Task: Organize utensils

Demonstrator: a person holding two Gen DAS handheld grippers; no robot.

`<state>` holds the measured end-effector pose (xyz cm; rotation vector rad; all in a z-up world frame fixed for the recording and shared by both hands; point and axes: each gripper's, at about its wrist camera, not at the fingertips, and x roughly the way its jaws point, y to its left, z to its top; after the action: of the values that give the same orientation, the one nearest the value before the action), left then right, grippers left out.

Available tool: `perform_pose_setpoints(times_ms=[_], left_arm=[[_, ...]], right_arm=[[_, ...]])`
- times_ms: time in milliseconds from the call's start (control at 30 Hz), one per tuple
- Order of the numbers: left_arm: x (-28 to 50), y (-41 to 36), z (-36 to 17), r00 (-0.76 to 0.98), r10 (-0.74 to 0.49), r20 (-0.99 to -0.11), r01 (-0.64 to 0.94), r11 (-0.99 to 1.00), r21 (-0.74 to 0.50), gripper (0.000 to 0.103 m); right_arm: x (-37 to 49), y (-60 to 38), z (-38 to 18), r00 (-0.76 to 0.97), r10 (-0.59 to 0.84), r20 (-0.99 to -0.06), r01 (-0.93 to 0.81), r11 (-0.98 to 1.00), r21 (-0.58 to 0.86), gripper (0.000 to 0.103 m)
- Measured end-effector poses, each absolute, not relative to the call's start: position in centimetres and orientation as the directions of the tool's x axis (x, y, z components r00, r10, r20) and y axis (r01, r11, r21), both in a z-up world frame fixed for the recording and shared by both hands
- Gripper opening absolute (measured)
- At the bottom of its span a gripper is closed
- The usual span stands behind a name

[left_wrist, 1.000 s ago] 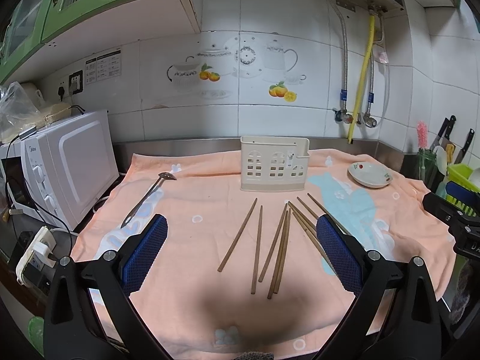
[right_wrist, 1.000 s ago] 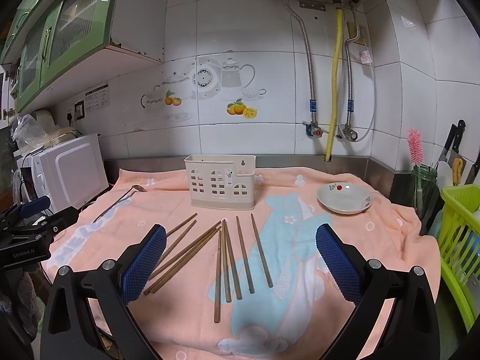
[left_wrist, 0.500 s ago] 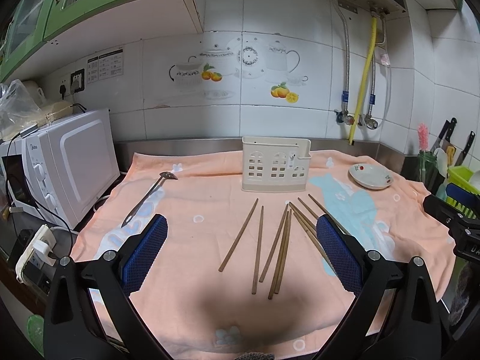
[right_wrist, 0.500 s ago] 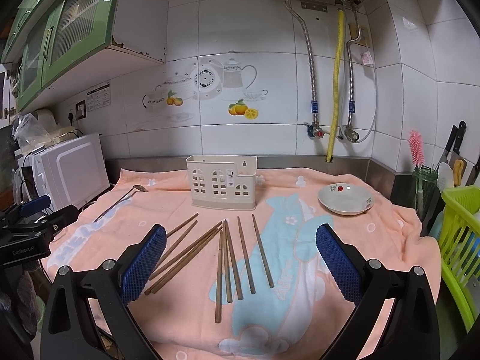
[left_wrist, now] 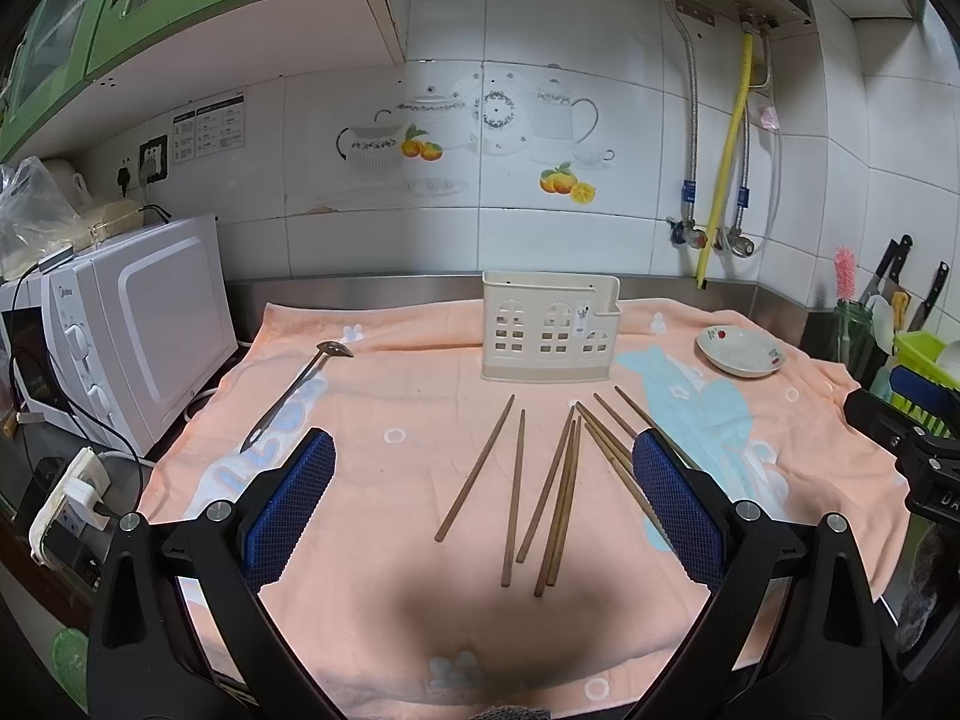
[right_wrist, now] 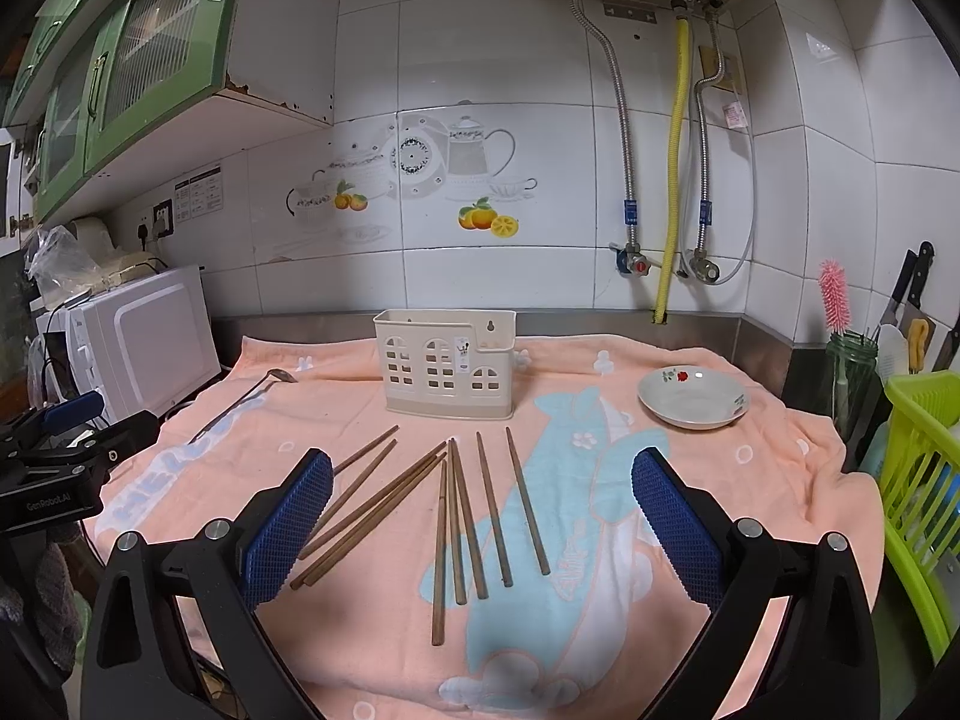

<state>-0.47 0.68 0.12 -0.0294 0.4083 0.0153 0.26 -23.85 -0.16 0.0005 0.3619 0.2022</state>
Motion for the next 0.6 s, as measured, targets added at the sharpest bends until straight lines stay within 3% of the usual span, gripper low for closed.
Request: perform_pose_setpoints(times_ms=[600], left_arm=[[0.07, 0.62, -0.41, 0.91, 0.004, -0.415, -0.022, 0.999, -0.037, 0.098]], right_arm=[[0.69, -23.52, -0.78, 0.91, 0.2, -0.363, -0.201, 0.979, 0.035, 0.097]])
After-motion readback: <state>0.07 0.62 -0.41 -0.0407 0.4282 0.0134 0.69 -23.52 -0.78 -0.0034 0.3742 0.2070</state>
